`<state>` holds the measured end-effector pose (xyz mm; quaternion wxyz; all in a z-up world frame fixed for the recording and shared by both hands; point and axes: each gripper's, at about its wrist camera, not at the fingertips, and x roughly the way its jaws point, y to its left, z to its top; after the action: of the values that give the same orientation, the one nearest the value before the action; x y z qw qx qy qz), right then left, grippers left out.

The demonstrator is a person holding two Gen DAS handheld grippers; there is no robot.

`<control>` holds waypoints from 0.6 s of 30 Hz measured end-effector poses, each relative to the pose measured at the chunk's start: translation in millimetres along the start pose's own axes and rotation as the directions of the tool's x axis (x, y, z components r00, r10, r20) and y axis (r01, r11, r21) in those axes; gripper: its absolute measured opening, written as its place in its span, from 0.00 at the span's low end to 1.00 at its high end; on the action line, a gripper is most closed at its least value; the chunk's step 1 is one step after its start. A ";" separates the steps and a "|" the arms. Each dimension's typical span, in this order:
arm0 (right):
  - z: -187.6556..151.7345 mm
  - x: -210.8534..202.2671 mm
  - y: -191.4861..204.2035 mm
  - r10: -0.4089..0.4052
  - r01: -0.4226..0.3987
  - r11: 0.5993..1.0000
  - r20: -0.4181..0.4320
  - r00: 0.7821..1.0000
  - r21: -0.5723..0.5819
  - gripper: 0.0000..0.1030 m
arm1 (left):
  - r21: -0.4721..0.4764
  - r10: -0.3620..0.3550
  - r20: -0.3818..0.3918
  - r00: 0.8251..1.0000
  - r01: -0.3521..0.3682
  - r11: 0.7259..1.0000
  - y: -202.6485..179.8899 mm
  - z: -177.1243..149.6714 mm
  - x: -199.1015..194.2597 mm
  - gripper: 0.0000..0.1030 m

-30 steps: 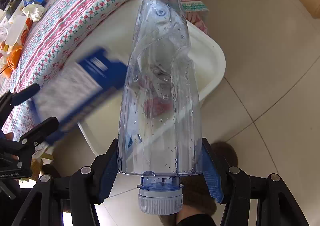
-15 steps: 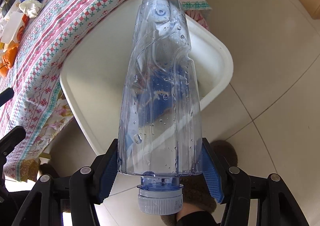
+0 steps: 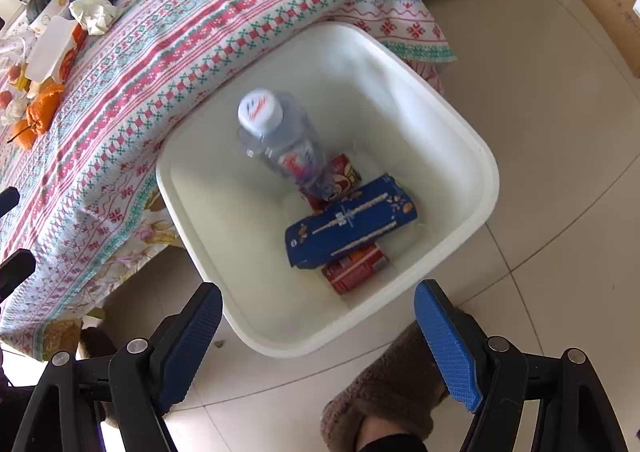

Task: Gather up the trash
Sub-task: 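Open the right tool to drop the plastic bottle into the bin, then move both tools back over the table toward the orange peels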

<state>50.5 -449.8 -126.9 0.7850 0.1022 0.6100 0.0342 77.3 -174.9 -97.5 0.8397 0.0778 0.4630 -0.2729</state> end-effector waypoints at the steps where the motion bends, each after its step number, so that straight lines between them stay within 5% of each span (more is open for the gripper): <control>1: 1.0 -0.9 2.7 -0.001 0.001 1.000 0.003 1.000 -0.002 0.80 | -0.005 0.005 0.001 1.000 -0.005 1.000 2.9 -0.8 -1.9 1.00; 11: 14.6 -9.2 47.0 -0.085 0.091 0.990 0.061 0.995 -0.104 0.80 | -0.115 0.060 0.026 0.998 -0.056 0.992 53.8 -13.3 -30.7 1.00; 18: 28.7 -9.5 83.9 -0.073 0.086 0.983 0.081 0.994 -0.164 0.80 | -0.242 0.145 0.028 0.989 -0.134 0.961 111.5 -27.2 -49.6 1.00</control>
<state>81.7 -373.0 -94.1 0.8138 0.0129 0.5788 0.0500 95.5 -51.8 -85.7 0.8704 0.0020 0.4666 -0.1571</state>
